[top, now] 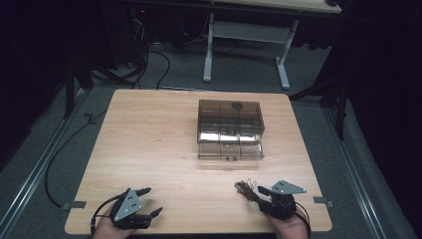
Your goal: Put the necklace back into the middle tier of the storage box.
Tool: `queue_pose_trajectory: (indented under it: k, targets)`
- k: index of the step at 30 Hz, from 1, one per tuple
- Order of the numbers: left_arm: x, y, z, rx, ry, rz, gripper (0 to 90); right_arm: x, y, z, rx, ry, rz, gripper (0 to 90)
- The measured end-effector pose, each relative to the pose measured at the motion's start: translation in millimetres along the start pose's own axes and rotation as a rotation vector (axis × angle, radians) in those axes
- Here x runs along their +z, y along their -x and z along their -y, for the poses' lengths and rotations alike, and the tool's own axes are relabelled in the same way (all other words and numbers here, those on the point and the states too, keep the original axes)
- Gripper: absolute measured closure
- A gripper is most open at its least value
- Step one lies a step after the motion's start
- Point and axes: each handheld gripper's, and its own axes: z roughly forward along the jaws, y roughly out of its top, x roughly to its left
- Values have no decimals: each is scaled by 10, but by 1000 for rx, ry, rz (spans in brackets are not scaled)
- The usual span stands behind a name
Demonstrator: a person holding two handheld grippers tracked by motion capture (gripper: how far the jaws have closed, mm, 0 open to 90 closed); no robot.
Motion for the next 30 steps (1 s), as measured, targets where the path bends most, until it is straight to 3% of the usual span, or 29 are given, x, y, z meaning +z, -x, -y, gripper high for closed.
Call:
queue_pose_trajectory:
  k: [5,10,11,14,21,22,30]
  targets:
    - [1,2,0,0,0,-3,261,-68,93,44,40,13,14,648]
    - [-5,-2,3,-5,6,-7,261,-69,162,43,63,-10,38,727]
    - [-7,-3,2,-7,4,-6,261,-53,200,29,68,-51,56,761]
    - [-12,-3,5,-7,10,-5,261,-36,221,16,77,-77,59,773]
    - [-21,-7,9,-12,19,-3,261,20,194,-103,28,-168,79,767]
    - [-20,-6,9,-11,19,-3,260,37,200,-151,21,-202,87,767]
    - [-23,-5,10,-9,21,1,260,78,226,-291,31,-321,95,772]
